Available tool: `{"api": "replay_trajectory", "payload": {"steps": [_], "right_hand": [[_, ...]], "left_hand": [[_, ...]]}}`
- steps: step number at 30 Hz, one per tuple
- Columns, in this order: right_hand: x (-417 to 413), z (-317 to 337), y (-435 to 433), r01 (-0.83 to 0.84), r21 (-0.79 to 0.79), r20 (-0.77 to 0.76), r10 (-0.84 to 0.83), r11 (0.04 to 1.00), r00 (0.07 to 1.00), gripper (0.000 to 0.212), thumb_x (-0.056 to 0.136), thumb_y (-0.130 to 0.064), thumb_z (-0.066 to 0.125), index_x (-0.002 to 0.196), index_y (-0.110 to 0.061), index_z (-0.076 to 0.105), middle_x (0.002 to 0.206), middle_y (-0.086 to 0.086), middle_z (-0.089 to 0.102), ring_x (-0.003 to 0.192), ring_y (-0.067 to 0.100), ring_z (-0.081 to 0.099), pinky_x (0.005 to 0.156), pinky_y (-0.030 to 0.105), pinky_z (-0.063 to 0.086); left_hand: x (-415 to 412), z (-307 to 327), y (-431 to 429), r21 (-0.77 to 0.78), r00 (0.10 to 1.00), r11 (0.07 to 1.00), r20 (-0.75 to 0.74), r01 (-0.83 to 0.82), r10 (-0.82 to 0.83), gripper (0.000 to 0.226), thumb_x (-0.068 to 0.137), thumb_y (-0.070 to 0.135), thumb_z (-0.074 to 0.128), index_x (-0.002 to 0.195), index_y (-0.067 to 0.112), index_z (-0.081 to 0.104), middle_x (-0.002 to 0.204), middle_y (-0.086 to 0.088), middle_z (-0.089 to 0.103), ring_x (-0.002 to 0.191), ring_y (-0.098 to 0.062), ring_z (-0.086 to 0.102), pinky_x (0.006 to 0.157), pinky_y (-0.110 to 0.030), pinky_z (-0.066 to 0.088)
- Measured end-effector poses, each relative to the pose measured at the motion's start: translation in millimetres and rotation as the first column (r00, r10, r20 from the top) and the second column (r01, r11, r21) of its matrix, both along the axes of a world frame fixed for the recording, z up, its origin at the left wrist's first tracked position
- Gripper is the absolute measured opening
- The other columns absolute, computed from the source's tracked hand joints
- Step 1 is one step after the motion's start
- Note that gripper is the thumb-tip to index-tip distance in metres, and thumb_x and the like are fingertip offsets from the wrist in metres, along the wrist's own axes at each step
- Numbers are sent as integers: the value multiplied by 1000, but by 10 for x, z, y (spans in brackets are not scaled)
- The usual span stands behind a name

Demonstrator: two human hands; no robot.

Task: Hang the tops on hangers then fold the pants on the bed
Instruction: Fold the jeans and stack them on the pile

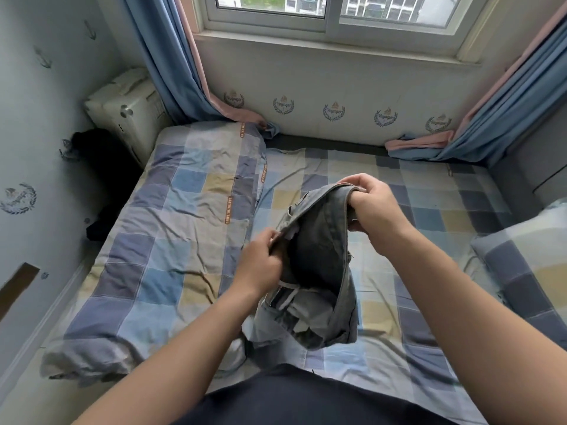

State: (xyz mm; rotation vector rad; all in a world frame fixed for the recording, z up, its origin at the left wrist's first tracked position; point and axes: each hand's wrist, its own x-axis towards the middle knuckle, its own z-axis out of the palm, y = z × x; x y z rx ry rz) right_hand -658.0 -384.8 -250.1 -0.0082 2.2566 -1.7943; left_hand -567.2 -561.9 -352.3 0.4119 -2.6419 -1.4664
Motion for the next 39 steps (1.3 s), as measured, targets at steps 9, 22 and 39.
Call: {"api": "replay_trajectory", "payload": {"steps": [9,22,39], "right_hand": [[0,84,204,-367,164,-189,395,915,899,32,82,24,46,88,3,70,89,17,68,82,17,61,82,40,55],[343,-1023,354,-405,165,44,404,899,914,62,85,-19,77,128,-53,48,121,-7,66,110,2,64,93,23,53],[-22,-688,355,-255,361,-256,358,897,898,37,101,-6,53,89,-39,66,80,-30,66,84,-7,61,81,9,42]], "left_hand": [[-338,308,99,-197,945,931,-56,307,-324,35,86,26,68,110,46,54,104,7,65,93,-17,62,76,-33,49],[-328,387,85,286,978,958,-207,31,30,7,89,38,61,89,33,66,83,7,71,82,-14,68,79,-46,57],[-162,301,-309,-502,809,819,582,279,82,89,68,48,78,144,22,39,152,-13,42,136,-35,42,110,-50,40]]}}
